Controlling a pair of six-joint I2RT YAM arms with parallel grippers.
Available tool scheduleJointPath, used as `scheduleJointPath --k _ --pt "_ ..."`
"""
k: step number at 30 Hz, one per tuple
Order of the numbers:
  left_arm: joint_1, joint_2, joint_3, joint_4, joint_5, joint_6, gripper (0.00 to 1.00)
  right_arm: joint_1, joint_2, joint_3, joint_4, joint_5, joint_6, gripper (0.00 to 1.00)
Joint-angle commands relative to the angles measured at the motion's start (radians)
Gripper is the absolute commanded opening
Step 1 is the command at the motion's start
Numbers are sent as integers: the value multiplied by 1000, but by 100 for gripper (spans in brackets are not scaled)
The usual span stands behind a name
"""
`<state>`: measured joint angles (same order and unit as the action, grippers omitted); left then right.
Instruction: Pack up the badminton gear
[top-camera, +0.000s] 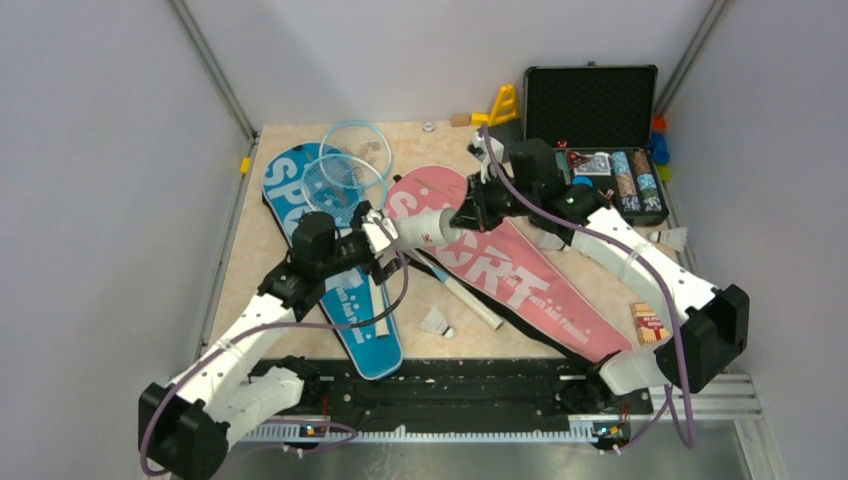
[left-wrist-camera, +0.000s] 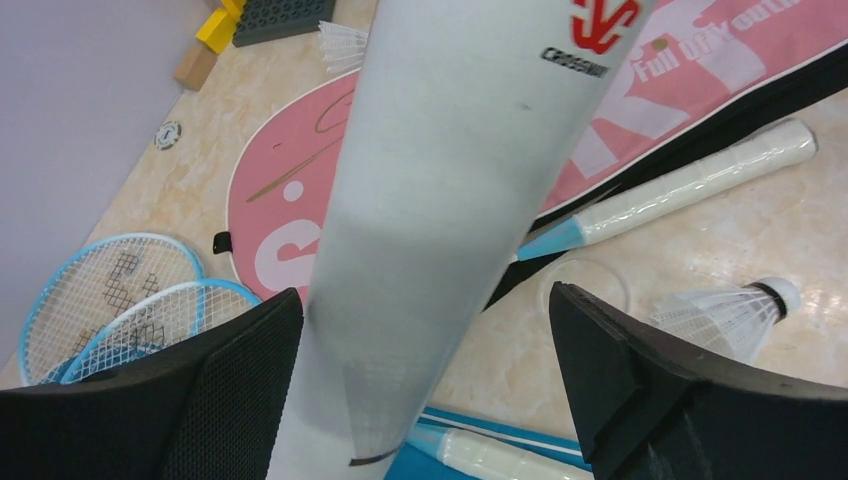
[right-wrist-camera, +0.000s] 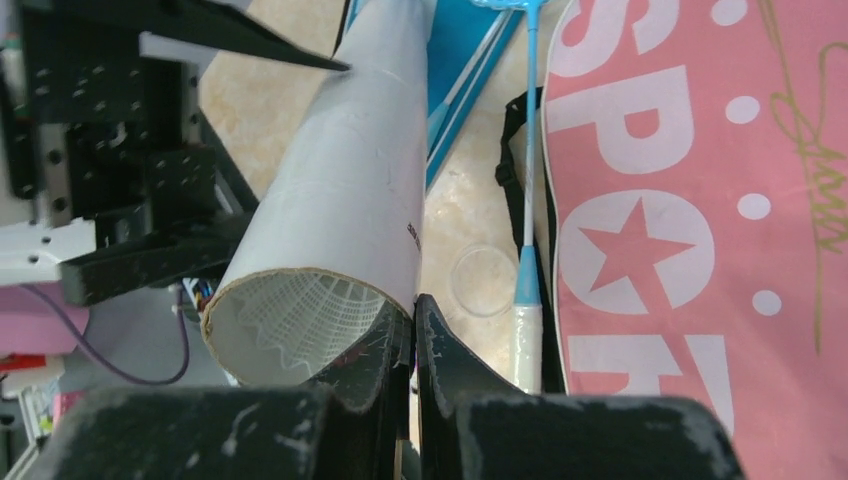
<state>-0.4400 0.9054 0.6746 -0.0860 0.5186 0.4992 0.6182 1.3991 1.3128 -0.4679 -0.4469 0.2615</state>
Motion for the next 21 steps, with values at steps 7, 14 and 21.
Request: scheduleJointPath --k 7,14,21 --pt "-2 168 87 61 -41 151 91 -56 20 129 -41 -262 -63 0" --pt "-2 236 170 64 -57 214 60 -81 35 214 -115 -144 -48 12" --pt "-1 225 224 174 -177 133 44 -81 -32 266 -132 47 -24 58"
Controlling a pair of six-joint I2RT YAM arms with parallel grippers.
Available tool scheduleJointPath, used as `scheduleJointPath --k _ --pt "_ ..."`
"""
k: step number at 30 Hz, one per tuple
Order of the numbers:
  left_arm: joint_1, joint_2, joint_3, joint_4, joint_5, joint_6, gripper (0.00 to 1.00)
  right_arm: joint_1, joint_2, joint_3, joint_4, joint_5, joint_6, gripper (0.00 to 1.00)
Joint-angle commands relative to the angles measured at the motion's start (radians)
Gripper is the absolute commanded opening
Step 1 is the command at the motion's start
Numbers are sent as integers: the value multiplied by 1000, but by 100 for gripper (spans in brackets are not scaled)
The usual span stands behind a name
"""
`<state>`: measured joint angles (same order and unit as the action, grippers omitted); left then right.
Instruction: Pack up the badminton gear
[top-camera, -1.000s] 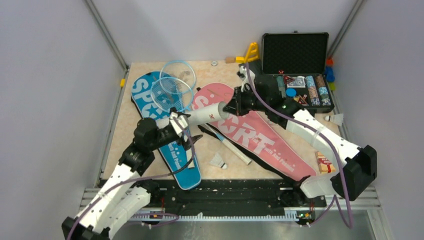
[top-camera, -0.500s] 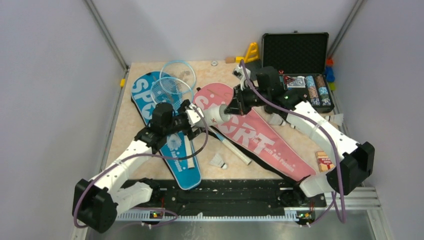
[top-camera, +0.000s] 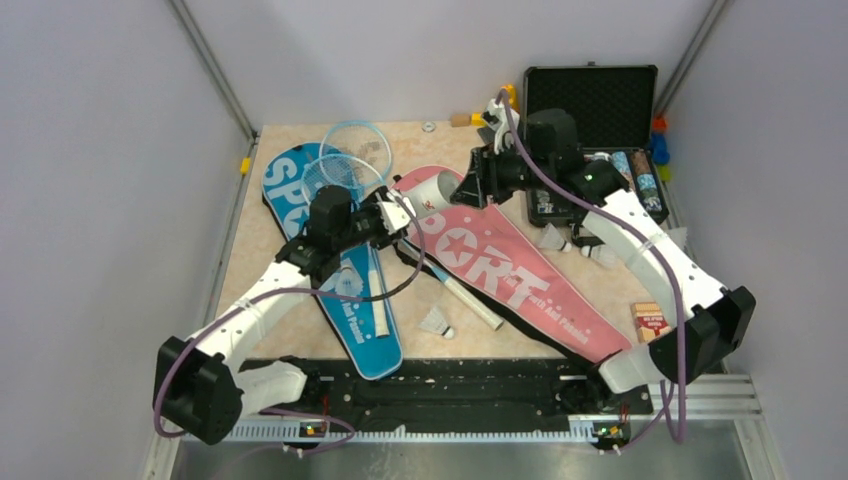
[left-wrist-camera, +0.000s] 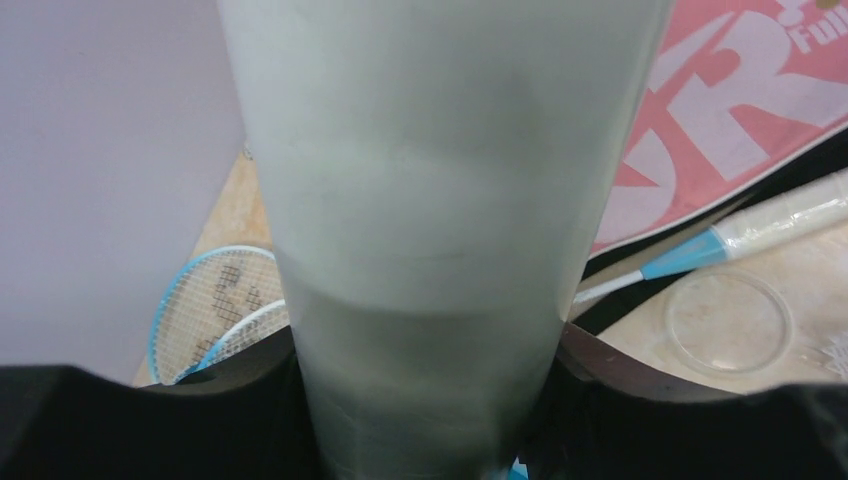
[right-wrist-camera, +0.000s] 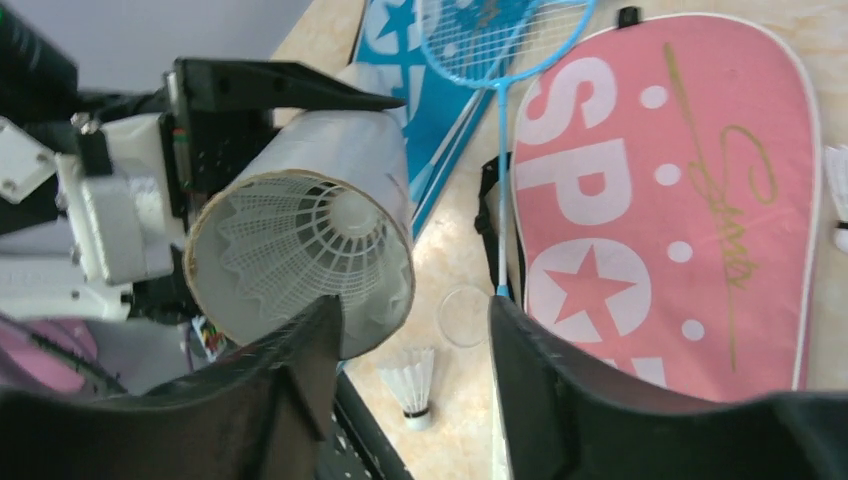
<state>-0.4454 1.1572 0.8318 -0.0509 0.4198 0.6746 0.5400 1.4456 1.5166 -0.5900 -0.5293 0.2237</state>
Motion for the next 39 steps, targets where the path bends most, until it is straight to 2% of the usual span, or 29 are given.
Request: scheduleJointPath --k 1,3,5,9,13,15,18,23,27,32,39 --pt "4 -37 66 158 -99 -55 42 -3 -109 55 -5 168 14 64" --pt "4 -73 59 215 -147 -87 40 -3 -166 19 11 238 15 75" --pt "4 -111 40 275 -197 -134 39 -3 -244 -45 53 301 17 82" --pt "4 -206 -16 395 -371 -273 35 -3 -397 -230 120 369 60 84" --pt "4 -320 -71 464 -705 -440 33 7 -453 -375 110 363 147 84" --pt "4 -373 -85 438 -871 -509 31 72 -427 -437 123 354 109 84" --pt "4 -447 -98 337 -995 -619 31 257 -323 -487 160 387 -31 83" --pt "4 -572 -110 147 -1012 -749 30 442 -99 -491 238 327 -267 80" --pt "4 -645 -109 57 -1039 -816 30 507 14 -511 298 294 -390 80" --pt "4 -705 -90 -71 -982 -860 32 515 101 -547 379 294 -352 80" --pt "4 -729 -92 -121 -909 -880 32 519 174 -595 496 365 -295 80"
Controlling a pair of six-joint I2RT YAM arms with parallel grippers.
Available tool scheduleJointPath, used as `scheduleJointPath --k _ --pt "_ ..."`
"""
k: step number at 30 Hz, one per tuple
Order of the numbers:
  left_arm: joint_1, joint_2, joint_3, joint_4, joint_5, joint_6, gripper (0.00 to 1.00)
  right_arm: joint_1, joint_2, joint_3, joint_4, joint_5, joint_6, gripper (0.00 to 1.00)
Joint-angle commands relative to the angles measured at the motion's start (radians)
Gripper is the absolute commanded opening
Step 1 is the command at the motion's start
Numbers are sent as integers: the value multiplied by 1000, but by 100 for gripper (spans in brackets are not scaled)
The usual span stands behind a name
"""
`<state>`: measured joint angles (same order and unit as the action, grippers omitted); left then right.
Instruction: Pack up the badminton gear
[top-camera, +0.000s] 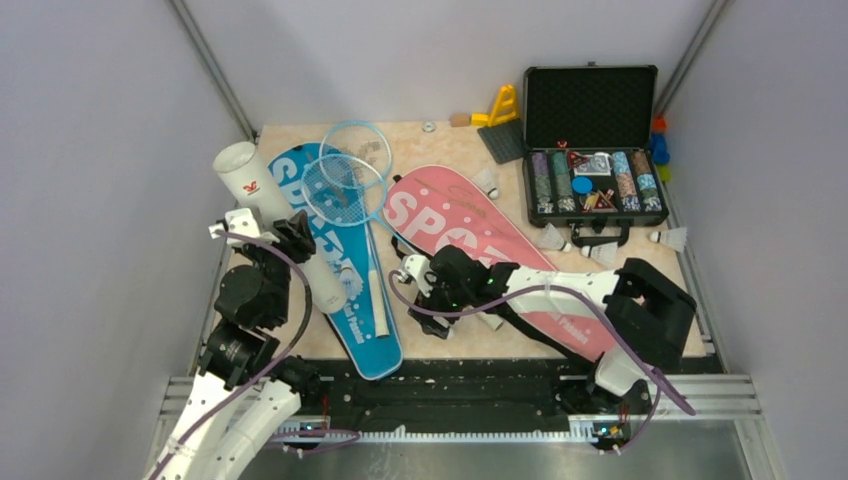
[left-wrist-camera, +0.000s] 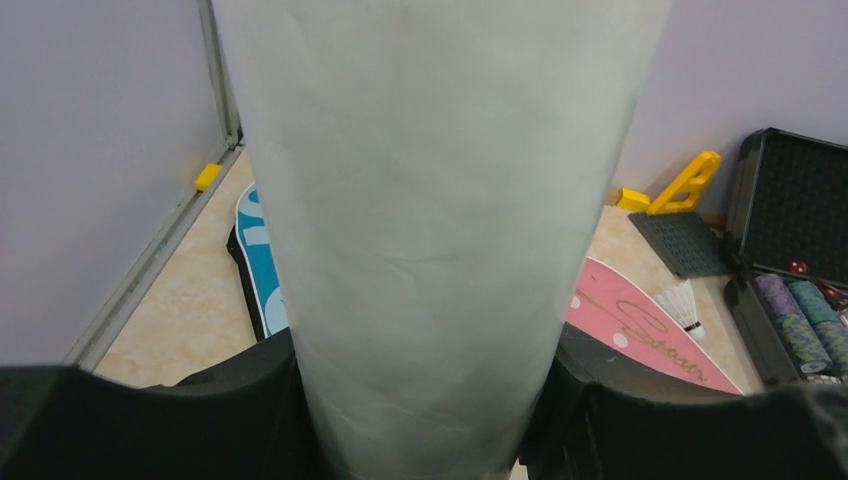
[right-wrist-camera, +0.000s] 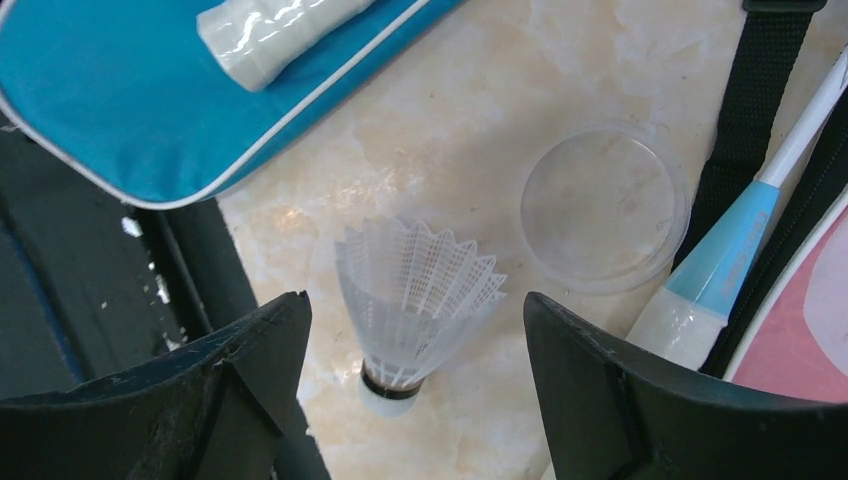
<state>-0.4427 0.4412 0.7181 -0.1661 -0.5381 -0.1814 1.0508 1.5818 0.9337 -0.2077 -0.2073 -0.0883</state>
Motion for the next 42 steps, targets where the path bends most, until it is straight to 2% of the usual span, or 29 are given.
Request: scheduleJointPath --k 1,3,6,10,13,15,17,20,28,32,42 --pt "1 -12 19 -10 52 -15 32 13 45 -13 114 53 18 80" --pt "2 -16 9 -9 87 20 32 16 55 -15 116 69 25 75" --pt "1 -25 -23 20 206 105 32 16 35 0 105 78 51 63" --pt "1 -29 -64 66 363 171 31 15 -72 44 74 140 137 48" --pt "1 -18 -82 68 485 235 31 16 -188 80 78 186 186 46" --pt "1 -5 -92 58 597 271 25 13 -261 117 91 260 225 46" --pt "1 2 -106 59 699 306 24 4 -327 164 105 325 262 46" --pt "1 7 -122 66 806 338 24 -39 -407 232 174 320 314 45" --pt "1 52 -123 56 853 355 24 -51 -374 501 309 283 296 45" --pt "1 63 -125 58 889 361 24 -52 -331 543 346 260 302 45" --pt "1 36 -144 88 872 353 24 -51 -254 578 236 31 378 46"
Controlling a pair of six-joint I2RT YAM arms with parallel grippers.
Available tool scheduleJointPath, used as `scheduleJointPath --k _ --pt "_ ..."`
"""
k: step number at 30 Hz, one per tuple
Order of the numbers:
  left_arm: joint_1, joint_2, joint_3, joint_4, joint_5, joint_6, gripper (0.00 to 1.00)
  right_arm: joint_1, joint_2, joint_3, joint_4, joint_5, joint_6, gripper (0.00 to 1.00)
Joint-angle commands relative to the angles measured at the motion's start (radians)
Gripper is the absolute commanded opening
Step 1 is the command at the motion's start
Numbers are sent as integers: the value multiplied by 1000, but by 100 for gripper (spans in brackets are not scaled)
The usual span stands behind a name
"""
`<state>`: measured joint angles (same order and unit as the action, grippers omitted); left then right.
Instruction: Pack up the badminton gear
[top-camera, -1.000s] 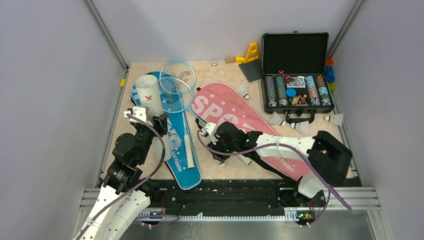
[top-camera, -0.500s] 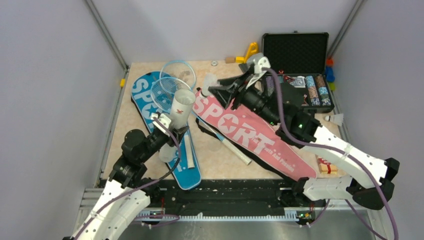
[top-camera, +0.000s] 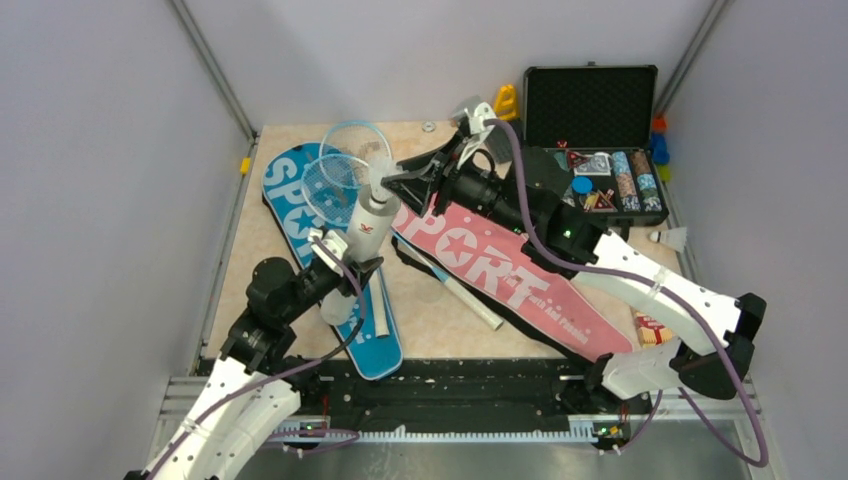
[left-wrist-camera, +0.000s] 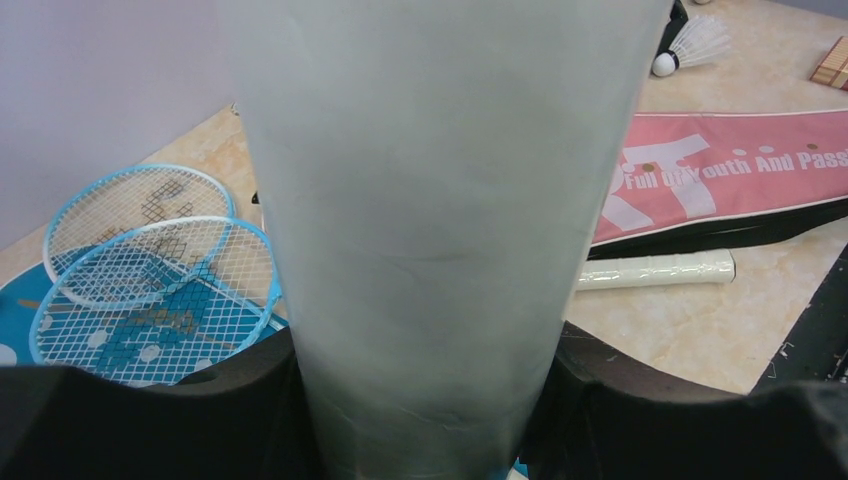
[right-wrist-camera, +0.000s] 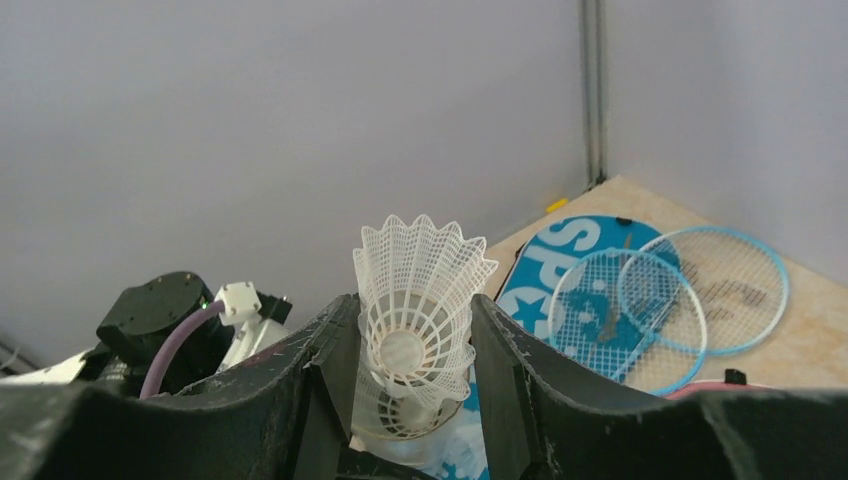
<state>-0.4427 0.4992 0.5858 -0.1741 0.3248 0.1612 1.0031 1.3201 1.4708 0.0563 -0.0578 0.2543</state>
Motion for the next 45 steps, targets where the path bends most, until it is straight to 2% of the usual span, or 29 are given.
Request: scheduleJointPath --k 1,5,8,11,14,16,20,23,25,29,32,34,38,41,45 --pt "1 -25 -15 102 4 8 24 -4 14 46 -45 -134 37 49" --pt "1 -33 -19 129 -41 -11 24 -4 35 65 -110 -210 -1 73" --pt "1 -36 -17 134 -67 -24 24 -4 40 86 -151 -229 -44 83" --pt "2 -47 -22 144 -75 -24 23 -4 40 116 -190 -168 -54 86" --pt "1 -73 -31 164 -129 -41 21 -4 27 115 -215 -40 -50 87" --pt "1 -97 -38 202 -271 -80 21 -7 11 90 -216 44 -47 88" --pt "1 -128 -27 257 -692 -225 23 -30 -12 9 -229 167 -45 90" --pt "2 -136 10 224 -956 -296 24 -51 9 -88 -199 61 -156 90" --pt "1 -141 30 200 -1052 -324 24 -52 54 -160 -154 -137 -343 89" --pt "1 -156 53 142 -1111 -332 24 -12 218 -214 -34 -186 -433 87" --pt "1 -171 51 122 -1164 -335 24 51 337 -233 45 -227 -602 86" --pt "2 -183 52 109 -1193 -343 23 75 412 -244 92 -279 -705 82" --pt "2 -211 41 110 -1178 -337 22 87 558 -228 240 -271 -676 82" --pt "1 -225 31 122 -1135 -317 22 87 654 -203 345 -186 -675 82" --pt "1 -228 30 122 -1105 -300 24 87 778 -123 372 -128 -674 77"
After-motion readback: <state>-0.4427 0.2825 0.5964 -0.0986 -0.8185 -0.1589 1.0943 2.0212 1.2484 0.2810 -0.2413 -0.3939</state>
